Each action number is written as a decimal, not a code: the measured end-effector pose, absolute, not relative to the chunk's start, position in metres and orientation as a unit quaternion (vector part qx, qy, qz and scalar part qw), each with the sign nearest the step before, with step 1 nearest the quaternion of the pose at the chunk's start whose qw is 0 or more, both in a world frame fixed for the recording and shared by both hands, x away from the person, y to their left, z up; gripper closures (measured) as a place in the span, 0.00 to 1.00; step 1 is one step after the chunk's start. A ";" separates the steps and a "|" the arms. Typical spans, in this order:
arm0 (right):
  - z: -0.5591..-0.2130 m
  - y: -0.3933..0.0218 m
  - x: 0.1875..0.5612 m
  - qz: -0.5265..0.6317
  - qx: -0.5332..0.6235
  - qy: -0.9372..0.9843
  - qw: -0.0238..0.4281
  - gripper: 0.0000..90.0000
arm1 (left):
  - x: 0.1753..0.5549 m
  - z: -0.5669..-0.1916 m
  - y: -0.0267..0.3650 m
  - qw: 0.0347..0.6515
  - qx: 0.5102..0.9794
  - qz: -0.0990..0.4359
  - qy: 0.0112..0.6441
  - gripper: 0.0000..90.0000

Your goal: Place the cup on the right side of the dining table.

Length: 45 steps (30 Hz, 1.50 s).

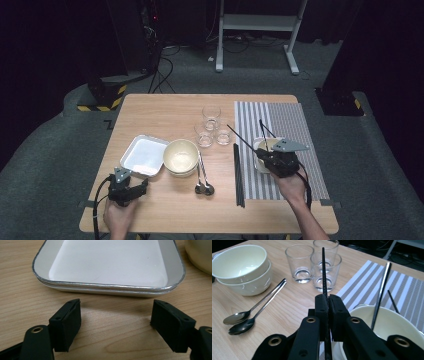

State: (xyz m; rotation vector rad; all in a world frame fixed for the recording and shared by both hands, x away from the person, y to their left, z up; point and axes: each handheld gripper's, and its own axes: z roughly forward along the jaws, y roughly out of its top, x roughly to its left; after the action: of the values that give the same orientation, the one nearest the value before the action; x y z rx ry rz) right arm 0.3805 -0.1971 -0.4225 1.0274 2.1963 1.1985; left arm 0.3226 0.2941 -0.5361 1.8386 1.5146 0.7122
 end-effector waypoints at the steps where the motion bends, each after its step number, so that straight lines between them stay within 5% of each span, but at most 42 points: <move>1: -0.422 -0.199 0.381 0.433 0.372 0.791 0.218 0.96 | 0.323 -0.536 0.294 0.322 0.700 0.271 0.577 0.27; 45: -0.413 -0.259 0.407 0.433 0.433 0.751 0.247 0.96 | 0.323 -0.536 0.294 0.322 0.699 0.272 0.577 0.27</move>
State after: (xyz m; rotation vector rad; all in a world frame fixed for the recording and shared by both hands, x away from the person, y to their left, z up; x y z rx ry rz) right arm 0.4069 -0.2589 -0.4131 1.1818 2.0485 1.1801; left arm 0.3228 0.2941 -0.5361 1.8370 1.5164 0.7137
